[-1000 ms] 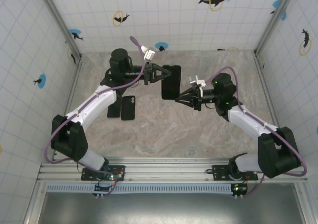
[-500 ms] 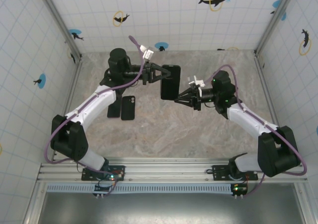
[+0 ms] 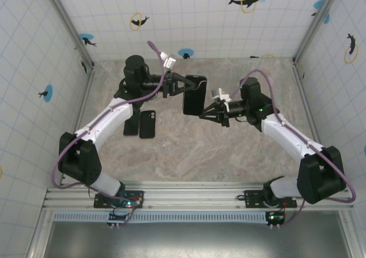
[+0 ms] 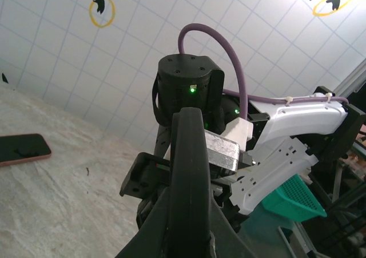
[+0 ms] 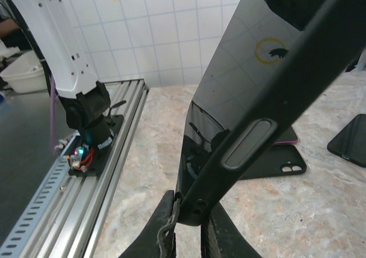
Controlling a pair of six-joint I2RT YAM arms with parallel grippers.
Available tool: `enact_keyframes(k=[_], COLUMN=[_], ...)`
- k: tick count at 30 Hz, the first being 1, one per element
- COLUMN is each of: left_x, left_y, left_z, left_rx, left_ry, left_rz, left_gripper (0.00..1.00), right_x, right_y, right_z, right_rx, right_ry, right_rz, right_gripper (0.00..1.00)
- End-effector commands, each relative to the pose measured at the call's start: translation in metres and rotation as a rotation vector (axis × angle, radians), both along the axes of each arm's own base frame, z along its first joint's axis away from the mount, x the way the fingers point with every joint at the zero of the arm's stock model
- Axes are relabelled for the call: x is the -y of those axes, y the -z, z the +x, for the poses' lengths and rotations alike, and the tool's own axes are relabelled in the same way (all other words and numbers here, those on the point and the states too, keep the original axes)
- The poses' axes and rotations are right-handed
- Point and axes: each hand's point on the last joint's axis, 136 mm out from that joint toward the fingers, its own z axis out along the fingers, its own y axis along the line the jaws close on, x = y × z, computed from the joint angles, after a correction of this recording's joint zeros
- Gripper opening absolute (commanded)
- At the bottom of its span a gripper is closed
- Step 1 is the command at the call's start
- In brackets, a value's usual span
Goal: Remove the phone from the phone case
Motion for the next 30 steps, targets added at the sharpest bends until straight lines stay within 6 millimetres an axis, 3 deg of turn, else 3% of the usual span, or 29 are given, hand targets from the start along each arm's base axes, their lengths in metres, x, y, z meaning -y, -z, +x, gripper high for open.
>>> enact_keyframes(k=[1, 5, 14, 23, 30], left_x=[-0.004, -0.003, -0.001, 0.001, 0.0], left_y=[-0.015, -0.015, -0.008, -0.005, -0.008], left_z=[-0.011, -0.01, -0.005, 0.01, 0.016], left_rx=[-0.023, -0.025, -0.054, -0.088, -0.137], left_ry=[0.031, 0.031, 0.023, -0.064, -0.109], left_rz=[-0.006, -0.006, 0.001, -0.004, -0.049], left_gripper=[0.0, 0.0, 0.0, 0.0, 0.0], right_x=[0.0, -0.003, -0.003, -0.001, -0.001], right_y=[0.0, -0.002, -0.033, -0.063, -0.065], right_z=[0.018, 0.022, 0.019, 0.008, 0.008], right_rx=[0.141, 0.191, 0.228, 0.117, 0.01], right_ry=[0.069, 0.104, 0.122, 0.122, 0.168], right_rz=[-0.061, -0.091, 0.043, 0.258, 0.334], right_gripper=[0.06, 0.06, 0.06, 0.15, 0.22])
